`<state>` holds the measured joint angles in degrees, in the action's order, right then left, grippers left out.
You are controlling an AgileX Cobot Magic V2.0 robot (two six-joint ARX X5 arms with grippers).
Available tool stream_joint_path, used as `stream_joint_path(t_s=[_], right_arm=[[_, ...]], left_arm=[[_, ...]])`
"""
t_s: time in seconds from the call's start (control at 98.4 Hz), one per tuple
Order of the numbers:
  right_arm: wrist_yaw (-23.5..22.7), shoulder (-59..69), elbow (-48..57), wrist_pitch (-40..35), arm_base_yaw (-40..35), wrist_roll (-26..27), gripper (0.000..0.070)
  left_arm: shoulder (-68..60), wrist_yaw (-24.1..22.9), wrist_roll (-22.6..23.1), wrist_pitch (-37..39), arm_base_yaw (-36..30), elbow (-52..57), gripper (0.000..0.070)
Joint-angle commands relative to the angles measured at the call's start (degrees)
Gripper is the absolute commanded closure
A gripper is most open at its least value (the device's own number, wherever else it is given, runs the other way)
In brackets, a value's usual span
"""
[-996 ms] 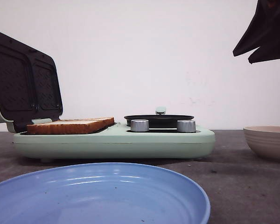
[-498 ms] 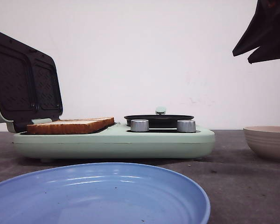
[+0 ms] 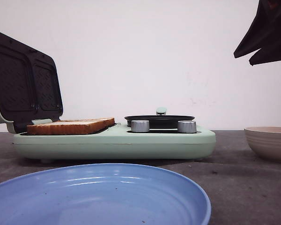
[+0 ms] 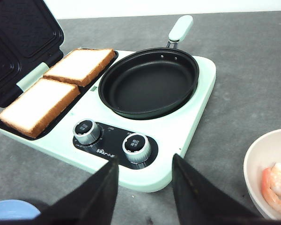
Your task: Make breakfast with bread and shrimp
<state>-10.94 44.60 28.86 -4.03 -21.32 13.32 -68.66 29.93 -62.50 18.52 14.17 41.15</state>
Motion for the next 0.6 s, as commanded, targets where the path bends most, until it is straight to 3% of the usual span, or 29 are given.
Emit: stream_joint_path(t_s=[0.0,0.122,0.234,0.335,0.589], right_arm=[[-0.2,0.3,0.3,0.3,-0.2,-0.3,0.0496],[-0.2,0.3,0.3,0.2,-0.2,-0.3,0.0496],[-0.2,0.3,0.3,0.2,-0.2,-0.3,0.0496],[-0.2,0.3,0.3,0.2,-0.2,-0.3,0.0496],[-0.2,0.3,0.3,0.2,-0.2,-0.3,0.0496]], left_arm=[[-1.0,-0.2,-0.1,0.7,0.2,0.4,0.0478],[-1.4,-0.2,0.1,0.8,0.0,0.4,0.056],[-1.8,-0.2,0.1,0.7,0.0,0.4,0.0575],[-1.8,-0.2,0.4,0.8,0.0,0.4,0.0697],[-1.8,-1.1,2.3,0.8,-1.3,0.4,0.0696]])
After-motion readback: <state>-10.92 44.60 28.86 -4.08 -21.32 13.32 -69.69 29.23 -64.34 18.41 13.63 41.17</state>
